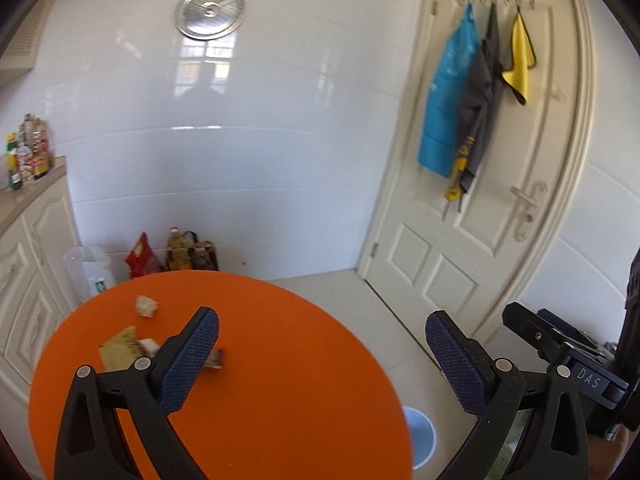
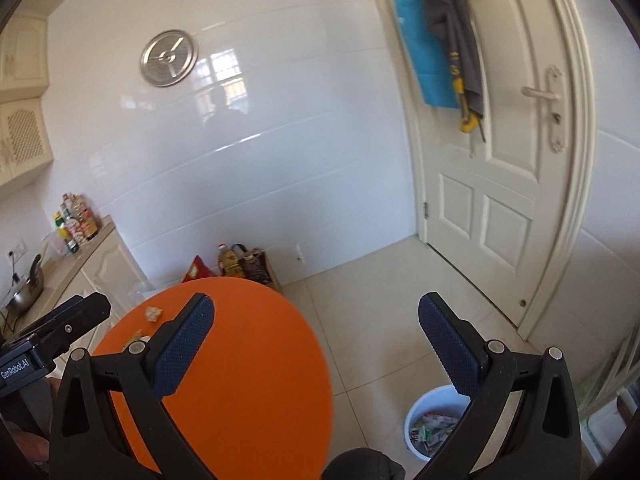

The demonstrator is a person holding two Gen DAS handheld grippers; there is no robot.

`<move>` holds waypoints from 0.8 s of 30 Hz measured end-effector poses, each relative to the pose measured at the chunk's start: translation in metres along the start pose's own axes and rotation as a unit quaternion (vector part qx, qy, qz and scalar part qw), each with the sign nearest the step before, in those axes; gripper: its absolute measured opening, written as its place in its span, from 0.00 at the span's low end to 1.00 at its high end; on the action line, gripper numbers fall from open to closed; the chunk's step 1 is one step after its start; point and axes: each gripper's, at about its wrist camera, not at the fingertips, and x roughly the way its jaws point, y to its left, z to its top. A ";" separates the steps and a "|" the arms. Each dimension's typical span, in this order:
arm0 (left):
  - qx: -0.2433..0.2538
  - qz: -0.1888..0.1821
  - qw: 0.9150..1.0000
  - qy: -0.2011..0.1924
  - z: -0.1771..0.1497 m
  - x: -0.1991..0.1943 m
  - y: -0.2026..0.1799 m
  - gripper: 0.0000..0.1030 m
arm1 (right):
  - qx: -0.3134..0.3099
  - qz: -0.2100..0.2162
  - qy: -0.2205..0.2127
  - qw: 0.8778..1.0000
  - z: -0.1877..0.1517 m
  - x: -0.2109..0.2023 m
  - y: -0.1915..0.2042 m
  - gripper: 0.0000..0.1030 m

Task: Collect trash
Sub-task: 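Move both tools back to the orange table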

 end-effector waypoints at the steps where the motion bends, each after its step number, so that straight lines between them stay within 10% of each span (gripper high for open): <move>1: -0.005 0.012 1.000 -0.005 -0.004 -0.012 0.007 0.99 | -0.006 0.004 -0.001 1.000 0.000 0.000 0.009 1.00; 24: -0.098 0.177 0.979 -0.021 -0.075 -0.112 0.064 0.99 | -0.155 0.130 0.056 0.978 -0.051 0.028 0.199 1.00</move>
